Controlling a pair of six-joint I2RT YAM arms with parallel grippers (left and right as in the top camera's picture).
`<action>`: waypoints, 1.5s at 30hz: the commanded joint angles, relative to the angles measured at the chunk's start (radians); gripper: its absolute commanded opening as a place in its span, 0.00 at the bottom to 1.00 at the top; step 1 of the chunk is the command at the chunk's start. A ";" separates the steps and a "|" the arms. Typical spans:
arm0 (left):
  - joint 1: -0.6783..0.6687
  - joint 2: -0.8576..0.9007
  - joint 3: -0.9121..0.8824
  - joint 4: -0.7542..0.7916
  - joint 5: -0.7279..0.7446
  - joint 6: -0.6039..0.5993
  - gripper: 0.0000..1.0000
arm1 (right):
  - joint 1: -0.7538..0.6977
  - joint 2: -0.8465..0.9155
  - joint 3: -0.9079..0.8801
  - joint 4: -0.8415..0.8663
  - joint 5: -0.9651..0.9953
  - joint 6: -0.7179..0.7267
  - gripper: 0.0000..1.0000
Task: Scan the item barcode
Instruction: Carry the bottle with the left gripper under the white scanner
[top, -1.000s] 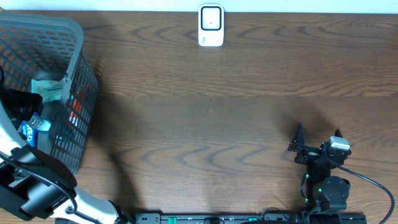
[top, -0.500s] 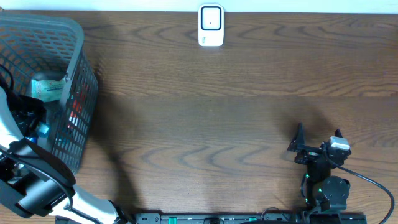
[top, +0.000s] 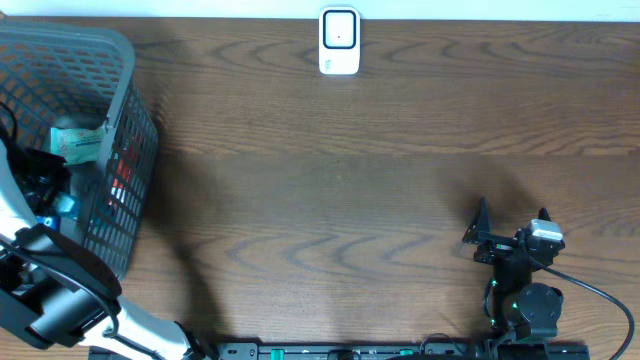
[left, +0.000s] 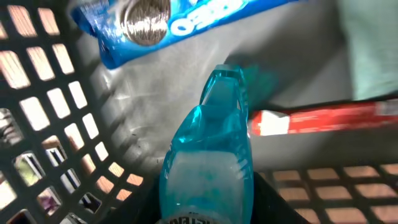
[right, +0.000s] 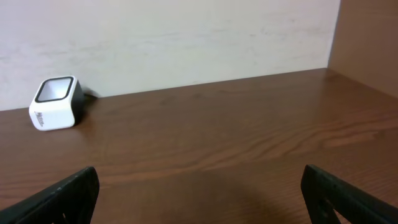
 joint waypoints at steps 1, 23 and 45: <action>0.001 -0.034 0.130 -0.033 -0.002 0.014 0.23 | -0.019 0.000 -0.001 -0.004 0.000 -0.013 0.99; -0.257 -0.261 0.479 -0.110 0.340 0.043 0.24 | -0.019 0.000 -0.001 -0.004 0.000 -0.013 0.99; -1.003 -0.090 0.459 -0.096 0.112 -0.267 0.24 | -0.019 0.000 -0.001 -0.004 0.000 -0.013 0.99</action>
